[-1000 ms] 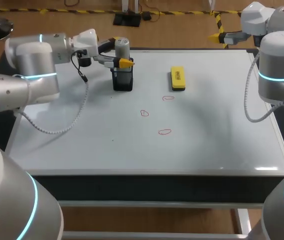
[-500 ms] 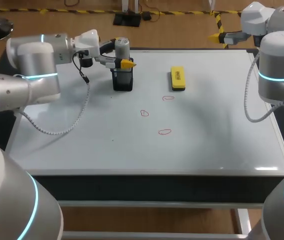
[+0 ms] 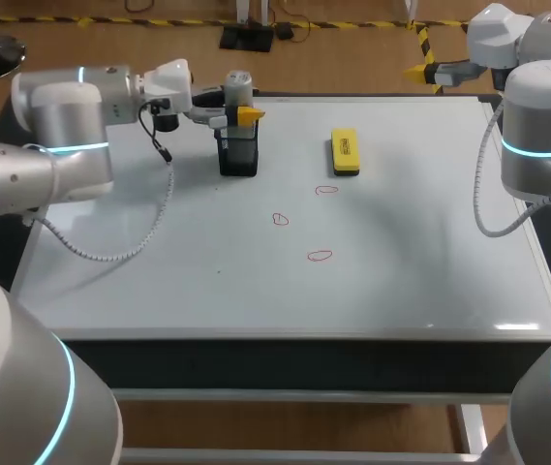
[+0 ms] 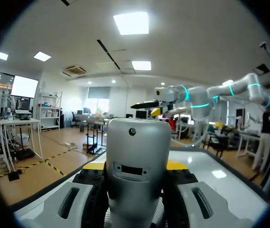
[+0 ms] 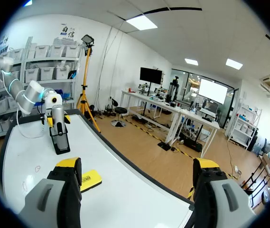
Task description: Pick up the inspection probe, press it on each red-marked spot on the whiteboard one by one, put down the probe, pick up the eraser, and wipe off all the red marks.
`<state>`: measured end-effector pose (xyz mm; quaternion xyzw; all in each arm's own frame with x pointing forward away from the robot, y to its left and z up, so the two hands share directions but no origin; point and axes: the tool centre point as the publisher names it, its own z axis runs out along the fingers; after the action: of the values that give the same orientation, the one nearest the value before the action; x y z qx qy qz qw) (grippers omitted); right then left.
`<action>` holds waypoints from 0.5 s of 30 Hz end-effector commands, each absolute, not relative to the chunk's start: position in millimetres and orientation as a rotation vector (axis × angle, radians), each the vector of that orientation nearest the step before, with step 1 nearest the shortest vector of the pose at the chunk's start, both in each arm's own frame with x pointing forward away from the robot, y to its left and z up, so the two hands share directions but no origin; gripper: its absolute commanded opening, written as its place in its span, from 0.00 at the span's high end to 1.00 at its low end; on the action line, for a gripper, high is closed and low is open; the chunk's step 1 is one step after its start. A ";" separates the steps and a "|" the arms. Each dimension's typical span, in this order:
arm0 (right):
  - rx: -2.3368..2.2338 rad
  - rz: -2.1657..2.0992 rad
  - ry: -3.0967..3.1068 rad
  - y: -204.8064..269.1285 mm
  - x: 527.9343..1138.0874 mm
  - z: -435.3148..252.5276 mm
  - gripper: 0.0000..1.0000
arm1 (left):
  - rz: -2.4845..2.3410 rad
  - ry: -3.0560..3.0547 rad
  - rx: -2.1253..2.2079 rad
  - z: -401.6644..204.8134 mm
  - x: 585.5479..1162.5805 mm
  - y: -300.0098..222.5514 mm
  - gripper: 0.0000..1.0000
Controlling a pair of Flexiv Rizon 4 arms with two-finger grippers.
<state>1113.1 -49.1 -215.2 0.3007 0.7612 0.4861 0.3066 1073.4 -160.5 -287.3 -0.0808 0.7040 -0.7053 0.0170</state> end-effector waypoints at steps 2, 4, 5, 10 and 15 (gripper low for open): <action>0.795 1.288 2.013 -49.4 1113.5 -215.7 0.00 | -2.194 2.182 -0.236 -286.2 1071.3 -159.9 1.00; 0.795 1.288 2.013 -49.4 1113.5 -215.7 0.00 | -2.193 2.177 -0.226 -283.5 1070.4 -159.8 1.00; 0.795 1.288 2.013 -49.4 1113.5 -215.7 0.00 | -2.192 2.176 -0.222 -281.9 1070.0 -159.9 1.00; 0.795 1.288 2.013 -49.4 1113.5 -215.7 0.00 | -2.186 2.168 -0.172 -269.9 1066.9 -161.0 1.00; 0.795 1.288 2.013 -49.4 1113.5 -215.7 0.00 | -2.180 2.168 -0.144 -260.1 1065.8 -160.8 1.00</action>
<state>1113.1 -49.1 -215.3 0.3007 0.7612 0.4861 0.3066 1068.5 -162.4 -266.4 -0.0477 0.7011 -0.7109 0.0297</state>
